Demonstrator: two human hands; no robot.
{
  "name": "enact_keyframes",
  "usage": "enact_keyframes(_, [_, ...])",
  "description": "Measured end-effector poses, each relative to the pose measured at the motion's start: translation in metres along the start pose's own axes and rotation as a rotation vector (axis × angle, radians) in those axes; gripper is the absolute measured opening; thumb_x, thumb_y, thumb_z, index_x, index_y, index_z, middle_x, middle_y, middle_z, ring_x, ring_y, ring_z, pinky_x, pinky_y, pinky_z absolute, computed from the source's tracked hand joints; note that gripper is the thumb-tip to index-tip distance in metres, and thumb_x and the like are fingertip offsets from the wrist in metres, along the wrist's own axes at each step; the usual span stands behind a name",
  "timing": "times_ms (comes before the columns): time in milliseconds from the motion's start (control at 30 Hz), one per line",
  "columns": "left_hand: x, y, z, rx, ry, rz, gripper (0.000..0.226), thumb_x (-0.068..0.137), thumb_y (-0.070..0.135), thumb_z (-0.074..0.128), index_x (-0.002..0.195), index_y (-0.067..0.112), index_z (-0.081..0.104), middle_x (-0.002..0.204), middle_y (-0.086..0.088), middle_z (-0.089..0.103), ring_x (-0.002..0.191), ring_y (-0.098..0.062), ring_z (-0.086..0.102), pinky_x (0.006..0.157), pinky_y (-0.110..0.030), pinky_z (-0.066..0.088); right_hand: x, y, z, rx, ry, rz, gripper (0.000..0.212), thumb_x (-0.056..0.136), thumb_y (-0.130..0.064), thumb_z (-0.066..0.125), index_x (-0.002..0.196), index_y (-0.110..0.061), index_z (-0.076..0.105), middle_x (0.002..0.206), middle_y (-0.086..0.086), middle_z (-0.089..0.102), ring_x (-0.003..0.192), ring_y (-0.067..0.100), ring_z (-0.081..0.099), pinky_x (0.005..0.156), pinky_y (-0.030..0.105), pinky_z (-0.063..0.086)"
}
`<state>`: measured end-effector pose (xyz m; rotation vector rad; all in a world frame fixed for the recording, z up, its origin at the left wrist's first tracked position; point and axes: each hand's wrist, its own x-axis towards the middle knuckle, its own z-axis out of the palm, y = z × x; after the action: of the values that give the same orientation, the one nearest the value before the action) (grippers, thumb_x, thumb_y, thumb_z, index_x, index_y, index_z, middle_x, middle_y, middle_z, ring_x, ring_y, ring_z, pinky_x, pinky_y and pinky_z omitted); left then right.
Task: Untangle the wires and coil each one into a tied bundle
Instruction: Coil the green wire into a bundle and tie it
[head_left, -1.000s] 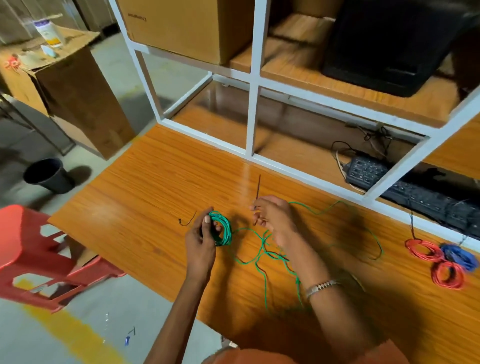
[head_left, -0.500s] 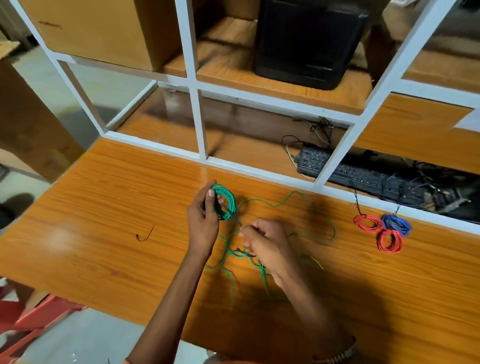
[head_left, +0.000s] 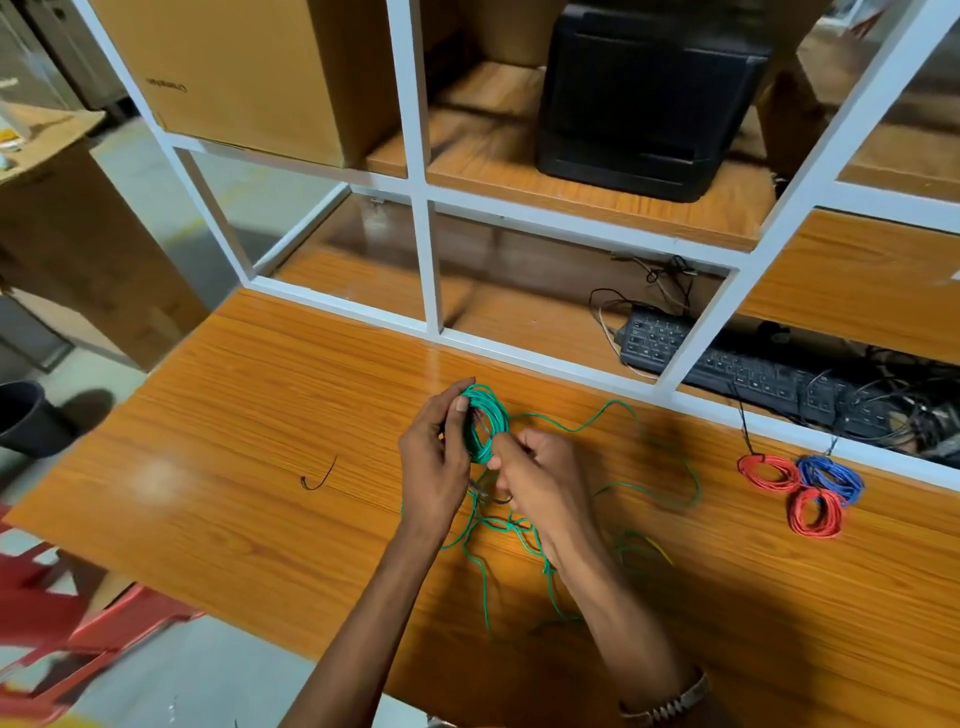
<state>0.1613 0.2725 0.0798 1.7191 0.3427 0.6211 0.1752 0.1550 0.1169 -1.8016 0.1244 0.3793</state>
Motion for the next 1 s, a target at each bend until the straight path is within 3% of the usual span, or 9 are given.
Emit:
enact_keyframes(167, [0.007, 0.003, -0.006, -0.009, 0.049, 0.002, 0.026, 0.110, 0.017, 0.052, 0.124, 0.025, 0.073, 0.119, 0.003, 0.076, 0.108, -0.010, 0.071, 0.090, -0.037, 0.058, 0.003, -0.007, 0.009, 0.006, 0.012, 0.000, 0.038, 0.071, -0.040, 0.060, 0.070, -0.002, 0.063, 0.050, 0.002, 0.060, 0.042, 0.016, 0.048, 0.047, 0.028, 0.039])
enact_keyframes(300, [0.009, 0.000, -0.003, -0.047, -0.009, 0.051, 0.026, 0.108, 0.012, 0.054, 0.126, 0.013, 0.073, 0.150, -0.004, 0.059, 0.142, -0.011, 0.053, 0.107, -0.032, 0.051, 0.008, -0.012, 0.013, 0.067, -0.004, 0.008, 0.029, 0.084, -0.030, 0.064, 0.068, -0.007, 0.064, 0.052, 0.006, 0.064, 0.039, 0.018, 0.055, 0.046, 0.027, 0.041])
enact_keyframes(400, [0.015, 0.001, -0.003, -0.075, -0.054, 0.062, 0.026, 0.107, 0.008, 0.055, 0.125, 0.011, 0.074, 0.157, -0.007, 0.049, 0.149, -0.007, 0.042, 0.108, -0.030, 0.049, 0.011, -0.011, 0.011, 0.091, -0.014, -0.018, 0.023, 0.093, -0.020, 0.063, 0.074, -0.007, 0.067, 0.059, 0.009, 0.069, 0.042, 0.019, 0.060, 0.044, 0.022, 0.041])
enact_keyframes(500, [0.017, 0.004, -0.001, -0.146, -0.100, 0.020, 0.026, 0.106, 0.008, 0.056, 0.126, 0.007, 0.074, 0.157, -0.010, 0.051, 0.145, 0.001, 0.044, 0.109, -0.035, 0.050, 0.014, -0.010, 0.010, 0.126, -0.002, -0.116, 0.023, 0.097, -0.019, 0.064, 0.075, -0.010, 0.069, 0.068, 0.009, 0.074, 0.052, 0.020, 0.066, 0.049, 0.024, 0.045])
enact_keyframes(567, [0.015, 0.009, 0.001, -0.205, -0.120, -0.033, 0.026, 0.106, 0.009, 0.057, 0.127, 0.010, 0.073, 0.150, -0.006, 0.059, 0.135, -0.001, 0.057, 0.101, -0.028, 0.054, 0.014, -0.010, 0.010, 0.148, 0.013, -0.150, 0.024, 0.098, -0.021, 0.065, 0.078, -0.010, 0.071, 0.071, 0.008, 0.075, 0.054, 0.021, 0.068, 0.051, 0.025, 0.046])
enact_keyframes(667, [0.014, 0.016, 0.004, -0.264, -0.139, -0.100, 0.027, 0.105, 0.008, 0.057, 0.128, 0.011, 0.072, 0.122, -0.001, 0.077, 0.090, 0.002, 0.072, 0.074, -0.015, 0.055, 0.015, -0.008, 0.007, 0.148, 0.033, -0.155, 0.021, 0.099, -0.024, 0.066, 0.084, -0.012, 0.075, 0.076, 0.005, 0.077, 0.053, 0.019, 0.068, 0.056, 0.030, 0.050])
enact_keyframes(767, [0.013, 0.017, 0.007, -0.312, -0.144, -0.146, 0.026, 0.105, 0.010, 0.058, 0.127, 0.010, 0.073, 0.108, 0.007, 0.080, 0.088, -0.009, 0.071, 0.070, -0.026, 0.058, 0.015, -0.009, 0.000, 0.125, 0.023, -0.133, 0.020, 0.099, -0.025, 0.066, 0.087, -0.014, 0.077, 0.078, 0.003, 0.078, 0.052, 0.016, 0.067, 0.056, 0.030, 0.050])
enact_keyframes(867, [0.010, 0.011, 0.013, -0.404, -0.082, -0.215, 0.027, 0.102, 0.016, 0.064, 0.126, 0.012, 0.074, 0.115, -0.005, 0.079, 0.098, -0.018, 0.071, 0.080, -0.035, 0.056, 0.015, -0.013, -0.003, 0.145, -0.003, -0.103, 0.018, 0.098, -0.023, 0.069, 0.085, -0.013, 0.077, 0.076, 0.004, 0.078, 0.052, 0.015, 0.067, 0.050, 0.025, 0.046])
enact_keyframes(1000, [0.005, 0.005, 0.020, -0.685, -0.043, -0.368, 0.047, 0.095, 0.014, 0.067, 0.142, 0.013, 0.062, 0.122, -0.018, 0.075, 0.104, -0.022, 0.071, 0.088, -0.028, 0.059, 0.018, -0.012, -0.002, 0.269, 0.001, -0.027, 0.018, 0.094, -0.013, 0.072, 0.078, -0.007, 0.078, 0.073, 0.020, 0.075, 0.062, 0.026, 0.071, 0.066, 0.038, 0.055])
